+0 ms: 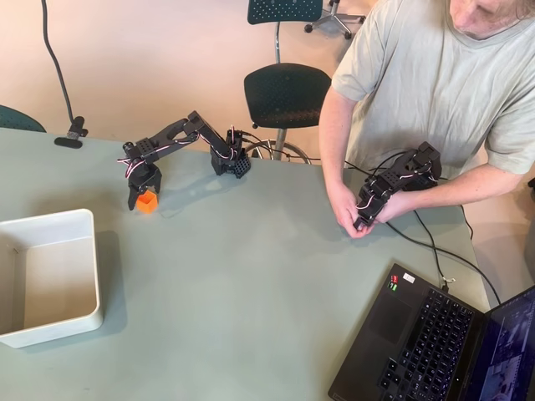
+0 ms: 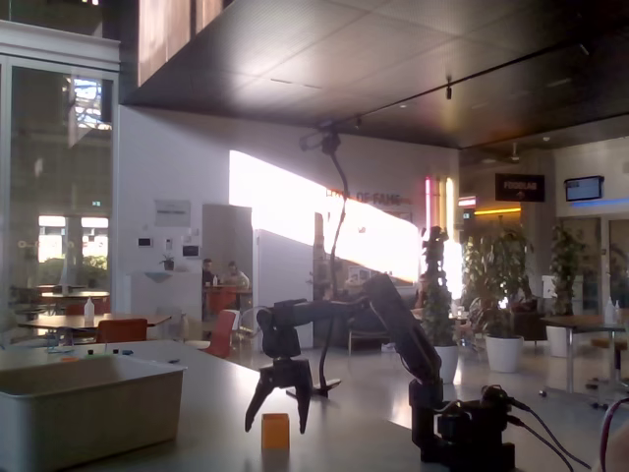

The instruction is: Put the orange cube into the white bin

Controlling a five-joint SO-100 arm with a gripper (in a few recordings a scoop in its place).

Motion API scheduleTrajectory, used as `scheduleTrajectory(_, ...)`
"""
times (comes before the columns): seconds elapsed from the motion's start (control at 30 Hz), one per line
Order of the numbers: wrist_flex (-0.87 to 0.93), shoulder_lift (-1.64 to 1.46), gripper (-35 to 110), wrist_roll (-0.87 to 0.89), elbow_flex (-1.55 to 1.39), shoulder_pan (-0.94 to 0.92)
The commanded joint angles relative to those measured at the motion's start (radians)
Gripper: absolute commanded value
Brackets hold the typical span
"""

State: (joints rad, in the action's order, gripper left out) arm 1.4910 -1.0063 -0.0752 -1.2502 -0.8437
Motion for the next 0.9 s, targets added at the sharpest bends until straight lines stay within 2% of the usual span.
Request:
scheduleTrajectory(0.0, -0.005, -0.006, 59, 0.006, 0.032, 0.000)
scheduleTrajectory(0.2, -0.006, -0.006, 57, 0.006, 0.032, 0.000)
scheduleTrajectory(0.43, -0.006, -0.020, 35, 0.005, 0.044, 0.003)
scheduleTrajectory(0.67, -0.006, -0.008, 19, 0.003, 0.089, 0.003)
scheduleTrajectory(0.87, -0.008, -0.008, 15, 0.003, 0.089, 0.003)
